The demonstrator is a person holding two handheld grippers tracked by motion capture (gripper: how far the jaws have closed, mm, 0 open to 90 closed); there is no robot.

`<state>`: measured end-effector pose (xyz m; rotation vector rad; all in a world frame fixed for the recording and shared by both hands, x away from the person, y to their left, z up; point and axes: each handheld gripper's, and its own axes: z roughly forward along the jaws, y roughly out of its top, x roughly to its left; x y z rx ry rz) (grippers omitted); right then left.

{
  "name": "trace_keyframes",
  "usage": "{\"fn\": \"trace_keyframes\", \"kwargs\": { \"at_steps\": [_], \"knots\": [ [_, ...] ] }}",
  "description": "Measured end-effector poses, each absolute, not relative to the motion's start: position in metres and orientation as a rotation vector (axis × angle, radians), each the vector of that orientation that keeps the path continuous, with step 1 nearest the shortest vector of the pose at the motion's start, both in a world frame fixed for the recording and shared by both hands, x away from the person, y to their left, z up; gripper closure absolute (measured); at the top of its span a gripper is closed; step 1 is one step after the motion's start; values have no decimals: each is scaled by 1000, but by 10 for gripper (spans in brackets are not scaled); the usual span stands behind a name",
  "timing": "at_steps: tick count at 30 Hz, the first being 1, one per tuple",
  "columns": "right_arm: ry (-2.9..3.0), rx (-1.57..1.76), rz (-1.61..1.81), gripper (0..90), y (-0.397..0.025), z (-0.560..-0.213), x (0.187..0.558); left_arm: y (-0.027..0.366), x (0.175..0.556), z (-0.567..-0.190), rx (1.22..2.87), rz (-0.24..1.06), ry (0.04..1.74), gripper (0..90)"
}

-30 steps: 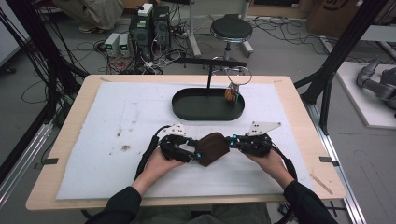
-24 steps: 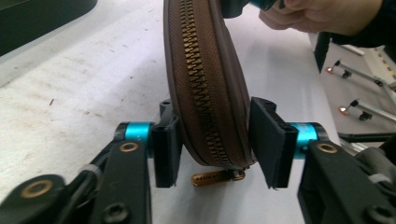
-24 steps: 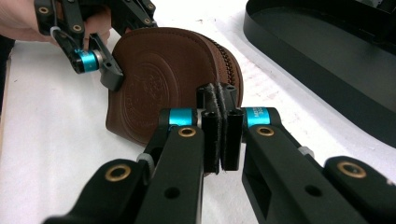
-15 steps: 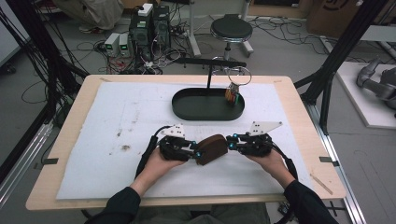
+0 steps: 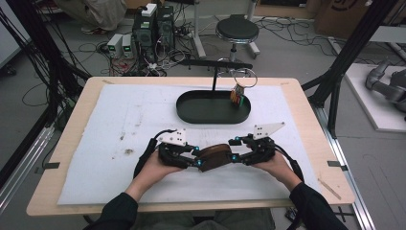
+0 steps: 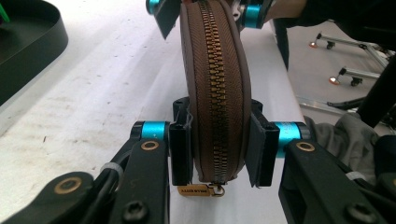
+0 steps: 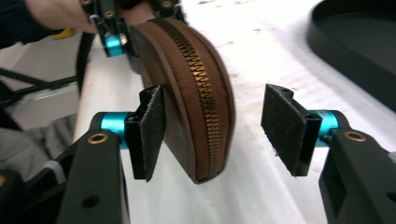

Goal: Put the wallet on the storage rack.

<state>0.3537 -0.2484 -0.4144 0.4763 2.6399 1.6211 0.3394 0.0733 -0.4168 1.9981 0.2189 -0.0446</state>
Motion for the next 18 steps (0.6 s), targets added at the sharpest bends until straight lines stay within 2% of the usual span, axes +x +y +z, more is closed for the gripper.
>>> {"fn": "trace_keyframes", "kwargs": {
  "at_steps": [1, 2, 3, 5, 9, 10, 12, 13, 18],
  "knots": [
    [2653, 459, 1623, 414, -247, -415, 353, 73, 339, -417, 1998, -48, 209, 666],
    [2675, 426, 1619, 477, -244, -415, 352, 73, 339, -417, 1999, -46, 205, 666],
    [2675, 426, 1619, 477, -244, -415, 352, 73, 339, -417, 2002, -42, 206, 666],
    [2700, 376, 1613, 579, -242, -416, 350, 73, 339, -417, 2003, -47, 205, 664],
    [2711, 351, 1628, 643, -244, -415, 351, 75, 340, -416, 1979, -56, 226, 647],
    [2716, 351, 1635, 668, -244, -415, 351, 75, 341, -416, 1962, -56, 237, 622],
    [2723, 325, 1657, 688, -244, -414, 350, 76, 342, -415, 1934, -64, 266, 506],
    [2711, 315, 1646, 692, -243, -414, 349, 76, 342, -415, 1930, -62, 277, 420],
    [2689, 303, 1668, 694, -245, -412, 349, 77, 343, -418, 1939, -74, 296, 374]
  ]
}}
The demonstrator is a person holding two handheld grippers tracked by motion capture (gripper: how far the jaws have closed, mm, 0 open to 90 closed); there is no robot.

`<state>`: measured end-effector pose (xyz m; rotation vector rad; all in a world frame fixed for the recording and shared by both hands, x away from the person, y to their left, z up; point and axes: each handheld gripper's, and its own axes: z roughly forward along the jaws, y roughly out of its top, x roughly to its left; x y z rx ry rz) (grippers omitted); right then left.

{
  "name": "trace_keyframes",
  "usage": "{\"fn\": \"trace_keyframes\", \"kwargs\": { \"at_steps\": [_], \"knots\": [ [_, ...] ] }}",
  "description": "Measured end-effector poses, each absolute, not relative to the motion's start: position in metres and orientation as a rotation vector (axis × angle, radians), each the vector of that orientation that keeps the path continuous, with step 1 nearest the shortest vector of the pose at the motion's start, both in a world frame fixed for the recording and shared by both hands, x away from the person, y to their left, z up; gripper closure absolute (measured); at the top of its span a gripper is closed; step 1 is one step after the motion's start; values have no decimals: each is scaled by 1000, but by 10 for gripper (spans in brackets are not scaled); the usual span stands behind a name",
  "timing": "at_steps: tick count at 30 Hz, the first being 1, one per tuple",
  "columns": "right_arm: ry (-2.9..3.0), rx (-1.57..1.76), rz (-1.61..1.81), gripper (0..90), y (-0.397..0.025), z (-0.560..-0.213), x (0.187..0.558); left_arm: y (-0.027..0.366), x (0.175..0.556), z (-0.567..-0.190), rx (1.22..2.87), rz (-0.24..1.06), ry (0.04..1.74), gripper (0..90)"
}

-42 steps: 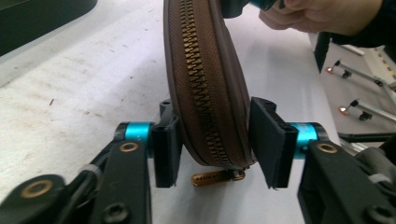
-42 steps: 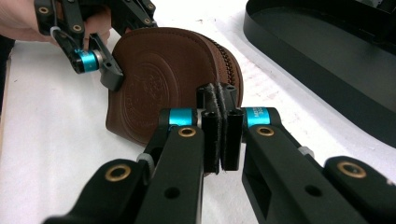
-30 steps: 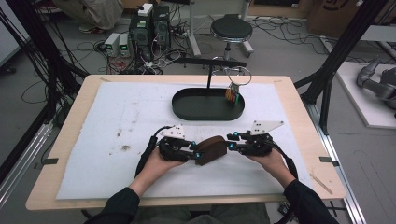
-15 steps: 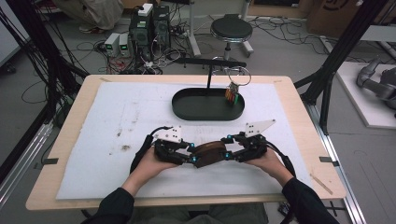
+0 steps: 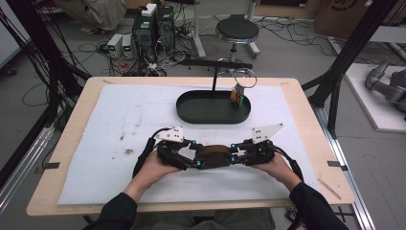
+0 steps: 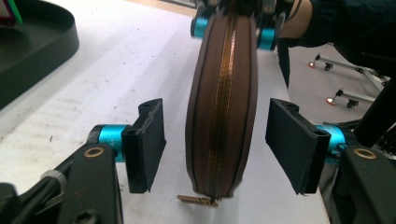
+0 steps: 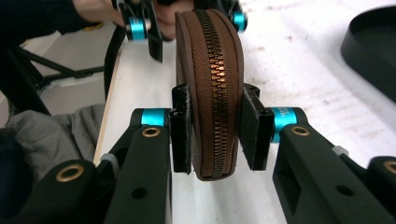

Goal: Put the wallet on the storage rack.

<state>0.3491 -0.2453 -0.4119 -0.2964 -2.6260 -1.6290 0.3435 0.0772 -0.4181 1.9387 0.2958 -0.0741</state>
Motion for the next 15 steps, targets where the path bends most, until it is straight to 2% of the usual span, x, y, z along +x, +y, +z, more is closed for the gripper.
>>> {"fn": "trace_keyframes", "kwargs": {
  "at_steps": [3, 10, 11, 15],
  "knots": [
    [-2604, -300, -1670, 695, -248, -409, 350, 75, 343, -420, 1943, -79, 288, 379],
    [-2595, -274, -1701, 694, -248, -408, 349, 75, 341, -418, 1912, -83, 238, 556],
    [-2584, -274, -1707, 692, -248, -408, 348, 76, 341, -418, 1908, -79, 239, 617],
    [-2585, -270, -1710, 681, -248, -407, 348, 77, 341, -417, 1904, -75, 230, 648]
  ]
}}
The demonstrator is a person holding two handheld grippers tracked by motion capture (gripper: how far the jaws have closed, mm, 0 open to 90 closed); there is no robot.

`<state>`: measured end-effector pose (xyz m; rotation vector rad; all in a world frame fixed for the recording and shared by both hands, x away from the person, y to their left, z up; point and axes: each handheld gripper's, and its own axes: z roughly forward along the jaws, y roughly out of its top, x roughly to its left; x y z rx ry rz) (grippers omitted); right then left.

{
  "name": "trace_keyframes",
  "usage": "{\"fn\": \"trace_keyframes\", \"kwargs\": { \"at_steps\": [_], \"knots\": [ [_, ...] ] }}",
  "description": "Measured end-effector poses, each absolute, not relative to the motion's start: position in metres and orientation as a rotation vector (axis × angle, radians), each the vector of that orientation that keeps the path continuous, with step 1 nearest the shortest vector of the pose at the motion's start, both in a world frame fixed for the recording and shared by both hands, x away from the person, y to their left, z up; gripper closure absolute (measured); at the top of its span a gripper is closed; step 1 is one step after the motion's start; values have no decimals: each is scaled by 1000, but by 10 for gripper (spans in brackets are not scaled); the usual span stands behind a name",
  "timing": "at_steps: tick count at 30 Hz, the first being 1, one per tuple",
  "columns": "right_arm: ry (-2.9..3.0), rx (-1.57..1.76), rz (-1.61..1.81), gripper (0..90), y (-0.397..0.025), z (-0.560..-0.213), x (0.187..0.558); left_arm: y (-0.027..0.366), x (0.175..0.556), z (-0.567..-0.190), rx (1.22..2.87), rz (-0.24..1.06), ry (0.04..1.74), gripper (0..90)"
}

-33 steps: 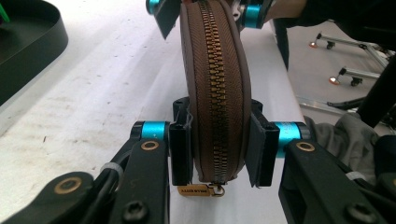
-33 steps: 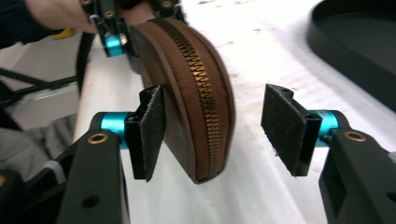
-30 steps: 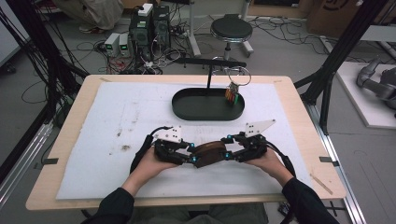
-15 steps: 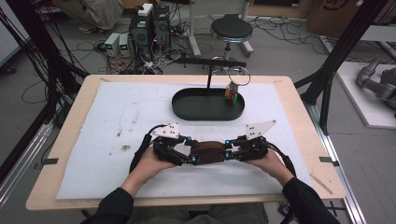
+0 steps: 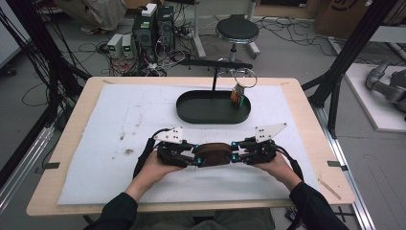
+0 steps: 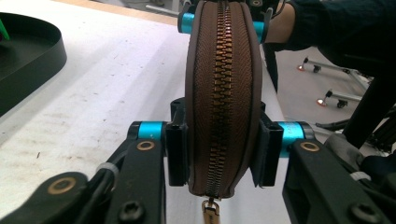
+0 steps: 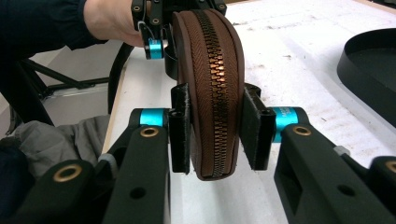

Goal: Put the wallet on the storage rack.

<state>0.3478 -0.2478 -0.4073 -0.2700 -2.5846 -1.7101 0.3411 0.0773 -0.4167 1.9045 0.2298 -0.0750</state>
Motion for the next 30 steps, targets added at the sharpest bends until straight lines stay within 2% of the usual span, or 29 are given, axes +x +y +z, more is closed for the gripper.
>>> {"fn": "trace_keyframes", "kwargs": {
  "at_steps": [1, 3, 4, 6, 8, 11, 15, 18, 30],
  "knots": [
    [-2581, -275, -1709, 669, -248, -407, 348, 77, 341, -417, 1903, -77, 227, 653],
    [-2587, -303, -1715, 582, -249, -407, 349, 76, 340, -416, 1902, -71, 231, 659],
    [-2587, -303, -1715, 582, -249, -407, 349, 77, 340, -416, 1905, -63, 232, 659],
    [-2576, -378, -1755, 469, -256, -405, 352, 78, 340, -415, 1904, -52, 245, 660],
    [-2573, -404, -1761, 457, -259, -404, 353, 81, 341, -413, 1907, -41, 257, 660],
    [-2585, -533, -1832, 387, -275, -397, 356, 84, 342, -409, 1907, -22, 276, 660],
    [-2632, -653, -1853, 365, -286, -395, 358, 89, 345, -400, 1896, -10, 292, 660],
    [-2674, -816, -1863, 314, -299, -394, 362, 90, 349, -392, 1889, 4, 306, 660],
    [-2768, -1058, -1833, 298, -314, -396, 366, 91, 379, -376, 1884, 41, 390, 659]
  ]
}}
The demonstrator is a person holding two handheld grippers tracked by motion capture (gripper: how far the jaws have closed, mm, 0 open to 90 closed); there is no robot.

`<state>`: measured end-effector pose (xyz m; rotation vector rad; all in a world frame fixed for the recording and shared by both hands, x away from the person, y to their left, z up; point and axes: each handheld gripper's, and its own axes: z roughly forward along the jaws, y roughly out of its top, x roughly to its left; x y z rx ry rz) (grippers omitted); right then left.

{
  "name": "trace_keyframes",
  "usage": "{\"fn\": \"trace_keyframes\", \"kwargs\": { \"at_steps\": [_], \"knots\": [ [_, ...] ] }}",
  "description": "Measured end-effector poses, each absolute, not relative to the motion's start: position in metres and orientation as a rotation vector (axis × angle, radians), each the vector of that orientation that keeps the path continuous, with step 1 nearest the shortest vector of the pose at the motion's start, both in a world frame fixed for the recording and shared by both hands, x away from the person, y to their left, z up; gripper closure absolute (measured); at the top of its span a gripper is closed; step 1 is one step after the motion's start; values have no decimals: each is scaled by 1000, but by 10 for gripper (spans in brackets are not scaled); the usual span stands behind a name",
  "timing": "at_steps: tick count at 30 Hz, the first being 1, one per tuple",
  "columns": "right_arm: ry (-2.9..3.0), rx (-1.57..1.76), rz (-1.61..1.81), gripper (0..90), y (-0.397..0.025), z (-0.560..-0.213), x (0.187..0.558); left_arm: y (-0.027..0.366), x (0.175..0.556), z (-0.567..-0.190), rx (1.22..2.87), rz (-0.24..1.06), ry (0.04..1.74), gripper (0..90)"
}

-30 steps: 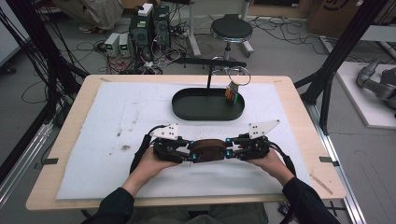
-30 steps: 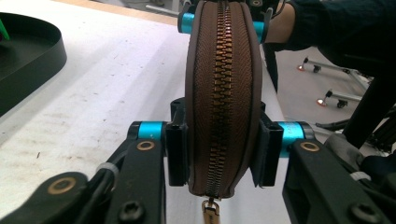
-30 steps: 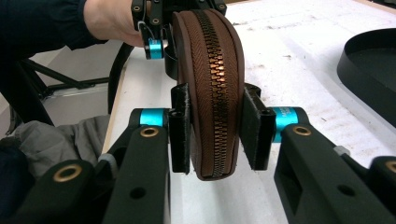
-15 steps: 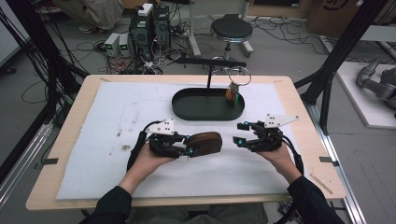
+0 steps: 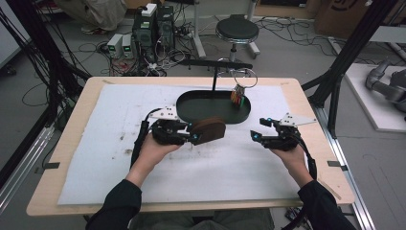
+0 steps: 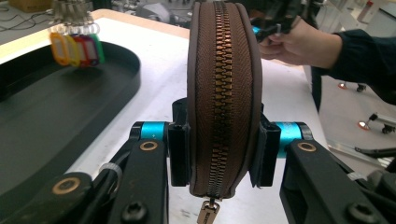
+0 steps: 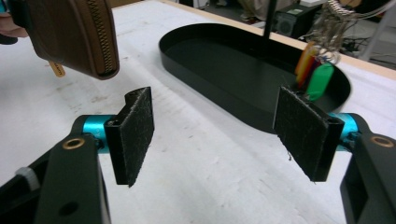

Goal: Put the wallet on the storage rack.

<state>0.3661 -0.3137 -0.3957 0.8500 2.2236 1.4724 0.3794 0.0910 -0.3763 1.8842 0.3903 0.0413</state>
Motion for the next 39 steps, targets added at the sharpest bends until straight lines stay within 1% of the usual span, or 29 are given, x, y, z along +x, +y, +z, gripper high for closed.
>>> {"fn": "trace_keyframes", "kwargs": {
  "at_steps": [10, 21, 23, 24, 26, 29, 35, 39],
  "knots": [
    [2198, 885, 1460, 289, -320, -397, 368, 88, 407, -367, 1872, 78, 420, 663],
    [2198, 888, 1453, 291, -321, -398, 369, 78, 443, -355, 1910, 93, 427, 665],
    [2199, 890, 1452, 292, -322, -398, 369, 76, 448, -354, 1911, 107, 434, 666],
    [2199, 891, 1451, 291, -322, -399, 370, 75, 450, -354, 1918, 138, 432, 667],
    [2203, 894, 1450, 292, -323, -399, 370, 74, 454, -355, 1905, 153, 432, 668],
    [2198, 894, 1451, 292, -324, -399, 369, 71, 462, -354, 1949, 162, 450, 668],
    [2197, 905, 1448, 292, -326, -400, 370, 64, 476, -355, 1968, 162, 466, 669],
    [2199, 901, 1446, 292, -326, -400, 369, 60, 484, -363, 2000, 208, 476, 669]
  ]
}}
